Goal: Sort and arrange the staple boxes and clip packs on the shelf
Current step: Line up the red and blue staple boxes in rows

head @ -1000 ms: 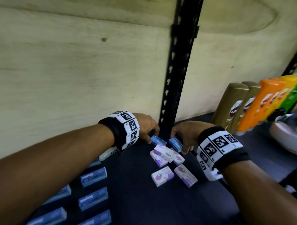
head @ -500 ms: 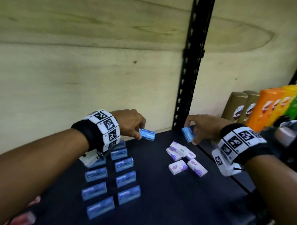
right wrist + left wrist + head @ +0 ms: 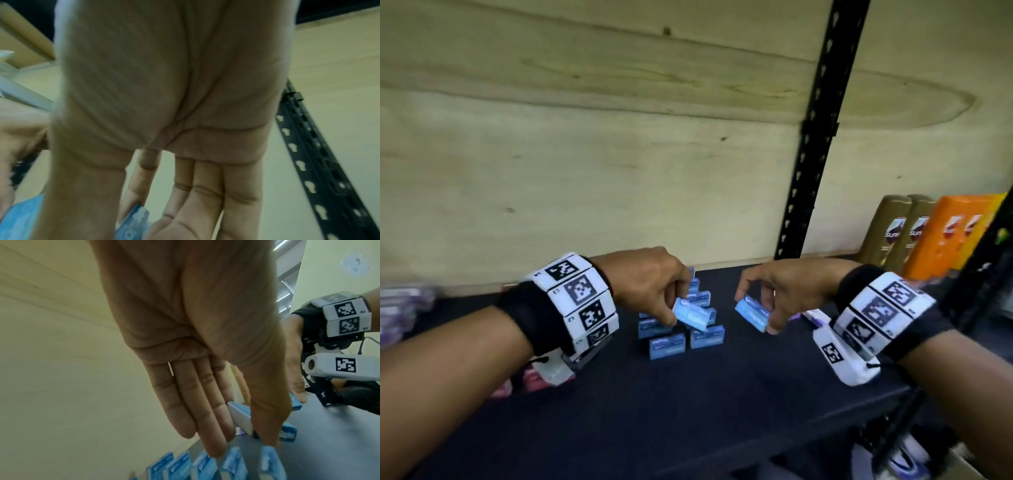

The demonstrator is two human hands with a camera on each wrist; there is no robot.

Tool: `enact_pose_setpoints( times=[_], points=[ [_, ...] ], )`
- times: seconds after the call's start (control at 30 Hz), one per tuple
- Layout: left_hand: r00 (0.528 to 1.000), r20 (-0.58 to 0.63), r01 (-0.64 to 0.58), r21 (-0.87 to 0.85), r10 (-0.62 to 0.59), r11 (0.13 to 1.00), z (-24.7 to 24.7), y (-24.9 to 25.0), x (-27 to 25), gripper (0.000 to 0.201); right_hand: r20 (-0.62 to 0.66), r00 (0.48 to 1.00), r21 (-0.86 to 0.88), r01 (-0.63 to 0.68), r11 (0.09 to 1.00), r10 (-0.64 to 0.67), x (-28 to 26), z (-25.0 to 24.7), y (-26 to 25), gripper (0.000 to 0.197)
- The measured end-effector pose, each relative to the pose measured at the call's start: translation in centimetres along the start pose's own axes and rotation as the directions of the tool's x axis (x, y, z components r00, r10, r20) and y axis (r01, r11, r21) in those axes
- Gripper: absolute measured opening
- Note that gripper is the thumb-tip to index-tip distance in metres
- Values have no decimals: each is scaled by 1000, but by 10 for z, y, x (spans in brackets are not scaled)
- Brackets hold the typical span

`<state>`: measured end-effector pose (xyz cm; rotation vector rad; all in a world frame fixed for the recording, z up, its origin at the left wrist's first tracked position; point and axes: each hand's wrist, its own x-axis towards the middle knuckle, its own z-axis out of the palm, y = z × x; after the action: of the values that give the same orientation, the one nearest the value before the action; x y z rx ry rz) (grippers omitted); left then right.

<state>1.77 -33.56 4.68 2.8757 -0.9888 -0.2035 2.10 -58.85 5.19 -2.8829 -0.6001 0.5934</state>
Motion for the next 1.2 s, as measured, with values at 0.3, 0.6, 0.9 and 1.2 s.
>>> enact_pose_setpoints(
  times=[0.3,0.6,0.9,1.2],
  points=[
    [997,67,28,-61,-24,998,46,5,-42,28,123,991,-129,62,990,-46,-1,46,-33,59],
    [990,88,126,-268,-106,955,64,-3,-56,36,72,990,-217,135,967,-122,-6,64,-49,62],
    [981,92,190,-248,-172,950,68,-1,-66,33,13,995,-57,97,994,-97,-16,72,-39,70],
    [978,101,196,-143,-183,970,65,3,-73,21,-88,996,44,-31,999,35,-18,78,-29,29]
  ],
)
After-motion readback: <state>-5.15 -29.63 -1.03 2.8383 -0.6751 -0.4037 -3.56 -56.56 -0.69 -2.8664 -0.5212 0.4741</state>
